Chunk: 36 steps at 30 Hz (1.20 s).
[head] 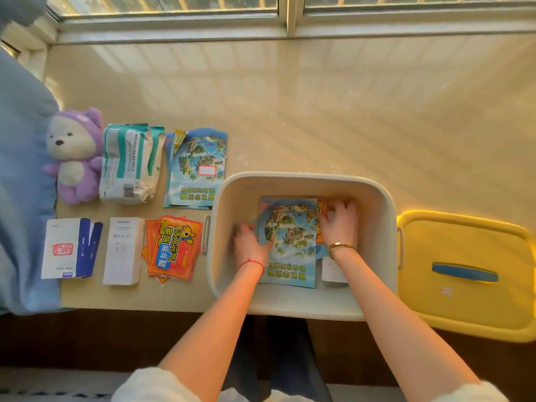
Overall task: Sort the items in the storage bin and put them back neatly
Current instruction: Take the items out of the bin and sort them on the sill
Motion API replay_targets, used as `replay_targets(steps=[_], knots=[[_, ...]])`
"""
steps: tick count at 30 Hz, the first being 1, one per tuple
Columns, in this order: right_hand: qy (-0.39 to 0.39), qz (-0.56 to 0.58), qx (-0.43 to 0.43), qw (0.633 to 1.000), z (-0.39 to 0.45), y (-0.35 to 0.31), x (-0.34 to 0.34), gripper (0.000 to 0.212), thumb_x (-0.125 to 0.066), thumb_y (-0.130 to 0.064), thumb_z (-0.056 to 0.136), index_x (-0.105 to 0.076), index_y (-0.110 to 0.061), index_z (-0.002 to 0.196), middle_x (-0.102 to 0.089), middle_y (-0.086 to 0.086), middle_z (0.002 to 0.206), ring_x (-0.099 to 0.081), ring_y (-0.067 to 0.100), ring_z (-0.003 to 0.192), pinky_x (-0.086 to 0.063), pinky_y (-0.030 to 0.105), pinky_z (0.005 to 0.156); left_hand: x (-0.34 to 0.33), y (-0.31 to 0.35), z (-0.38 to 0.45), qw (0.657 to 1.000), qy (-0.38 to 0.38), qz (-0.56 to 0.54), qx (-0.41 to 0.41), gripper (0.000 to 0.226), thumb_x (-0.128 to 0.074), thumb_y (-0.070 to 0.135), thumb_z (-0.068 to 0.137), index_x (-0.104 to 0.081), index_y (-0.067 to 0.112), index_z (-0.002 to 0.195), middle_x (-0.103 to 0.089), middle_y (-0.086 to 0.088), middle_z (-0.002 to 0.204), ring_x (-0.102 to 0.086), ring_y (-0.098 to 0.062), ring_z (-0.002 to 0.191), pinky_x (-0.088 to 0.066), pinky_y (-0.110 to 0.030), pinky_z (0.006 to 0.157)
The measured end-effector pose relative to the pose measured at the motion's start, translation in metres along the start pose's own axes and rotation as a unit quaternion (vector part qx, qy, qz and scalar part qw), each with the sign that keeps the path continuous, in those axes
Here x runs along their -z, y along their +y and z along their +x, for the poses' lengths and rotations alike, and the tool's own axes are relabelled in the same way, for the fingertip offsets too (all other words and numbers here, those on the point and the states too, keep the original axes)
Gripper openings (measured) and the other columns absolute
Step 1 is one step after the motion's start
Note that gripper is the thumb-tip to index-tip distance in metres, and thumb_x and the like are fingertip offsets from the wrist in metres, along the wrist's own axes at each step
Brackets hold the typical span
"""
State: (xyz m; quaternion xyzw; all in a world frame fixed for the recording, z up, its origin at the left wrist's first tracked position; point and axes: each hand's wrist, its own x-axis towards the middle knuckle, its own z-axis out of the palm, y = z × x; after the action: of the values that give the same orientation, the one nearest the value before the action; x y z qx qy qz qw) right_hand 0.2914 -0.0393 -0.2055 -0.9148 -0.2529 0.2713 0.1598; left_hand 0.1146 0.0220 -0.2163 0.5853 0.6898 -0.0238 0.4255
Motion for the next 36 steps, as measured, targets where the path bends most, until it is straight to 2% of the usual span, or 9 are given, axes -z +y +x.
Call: replay_targets(steps=[3,7,12,17,21,26,29,31,36], knots=[[0.007,0.072,0.017,0.997,-0.005,0.002,0.002,0.018,-0.064,-0.016,0.084,-0.059,-0.011,0.101,-0.056,0.009,0.102,-0.054,0.030,0.095,-0.045,0.035,0.080,0.000,0.002,0.001,1.000,-0.022,-0.012,0.007,0.044,-0.082,0.019,0.069,-0.059,0.008,0.105,-0.065,-0.009,0.098,-0.062,-0.026,0.092,-0.050,-0.032,0.077],[0.011,0.153,0.017,0.988,-0.014,-0.005,0.013,0.014,-0.058,-0.011,0.088,-0.055,-0.007,0.102,-0.061,0.004,0.088,-0.052,0.018,0.077,-0.031,0.018,0.063,0.003,0.006,-0.003,0.999,-0.041,-0.011,-0.014,0.029,-0.079,0.016,0.072,-0.062,0.011,0.095,-0.065,-0.005,0.093,-0.061,-0.021,0.085,-0.048,-0.027,0.072],[0.065,0.218,0.044,0.973,-0.032,-0.011,0.034,0.013,-0.055,-0.014,0.092,-0.050,-0.013,0.104,-0.063,-0.003,0.091,-0.061,0.013,0.078,-0.047,0.028,0.069,0.016,0.011,-0.013,0.993,-0.078,-0.069,-0.055,0.025,-0.071,0.010,0.081,-0.054,0.012,0.099,-0.063,0.000,0.093,-0.060,-0.015,0.084,-0.047,-0.024,0.074],[0.099,0.247,0.039,0.963,-0.055,-0.011,0.056,0.023,-0.056,-0.014,0.091,-0.049,-0.018,0.112,-0.062,-0.009,0.088,-0.060,0.000,0.075,-0.053,0.023,0.064,0.036,0.004,-0.030,0.979,-0.091,-0.158,-0.087,0.030,-0.067,0.005,0.083,-0.055,0.021,0.105,-0.070,0.000,0.099,-0.066,-0.008,0.086,-0.054,-0.021,0.075],[0.079,0.300,-0.008,0.951,-0.069,-0.011,0.067,0.023,-0.058,-0.014,0.090,-0.050,-0.020,0.111,-0.065,-0.003,0.096,-0.064,0.008,0.085,-0.055,0.027,0.066,0.049,-0.002,-0.041,0.972,-0.100,-0.190,-0.093,0.028,-0.065,0.008,0.086,-0.056,0.024,0.107,-0.070,0.002,0.102,-0.067,-0.011,0.093,-0.056,-0.030,0.081],[0.015,0.387,-0.069,0.919,-0.078,-0.014,0.071,0.024,-0.058,-0.011,0.090,-0.050,-0.018,0.111,-0.065,0.005,0.106,-0.065,0.018,0.091,-0.054,0.025,0.066,0.052,-0.003,-0.046,0.972,-0.111,-0.183,-0.096,0.032,-0.071,0.016,0.084,-0.055,0.020,0.111,-0.066,0.008,0.101,-0.063,-0.006,0.090,-0.049,-0.013,0.069],[-0.004,0.410,-0.094,0.907,-0.080,-0.011,0.070,0.024,-0.059,-0.011,0.090,-0.050,-0.019,0.111,-0.065,0.005,0.108,-0.066,0.021,0.096,-0.057,0.036,0.077,0.047,-0.004,-0.041,0.963,-0.142,-0.220,-0.059,0.040,-0.075,0.017,0.079,-0.051,0.021,0.111,-0.066,0.002,0.106,-0.065,-0.014,0.096,-0.055,-0.032,0.084],[-0.009,0.412,-0.100,0.905,-0.081,-0.008,0.069,0.025,-0.059,-0.012,0.090,-0.050,-0.019,0.112,-0.065,0.005,0.108,-0.066,0.021,0.097,-0.057,0.036,0.078,0.044,-0.005,-0.037,0.954,-0.175,-0.242,-0.033,0.046,-0.078,0.016,0.076,-0.049,0.022,0.110,-0.067,-0.002,0.109,-0.065,-0.019,0.101,-0.053,-0.044,0.092],[-0.012,0.424,-0.096,0.901,-0.082,-0.002,0.067,0.024,-0.058,-0.010,0.090,-0.051,-0.017,0.112,-0.065,0.004,0.105,-0.066,0.017,0.092,-0.056,0.027,0.069,0.035,-0.001,-0.032,0.938,-0.214,-0.271,-0.003,0.058,-0.079,0.003,0.071,-0.045,0.019,0.115,-0.066,-0.006,0.113,-0.064,-0.023,0.105,-0.049,-0.049,0.098]])
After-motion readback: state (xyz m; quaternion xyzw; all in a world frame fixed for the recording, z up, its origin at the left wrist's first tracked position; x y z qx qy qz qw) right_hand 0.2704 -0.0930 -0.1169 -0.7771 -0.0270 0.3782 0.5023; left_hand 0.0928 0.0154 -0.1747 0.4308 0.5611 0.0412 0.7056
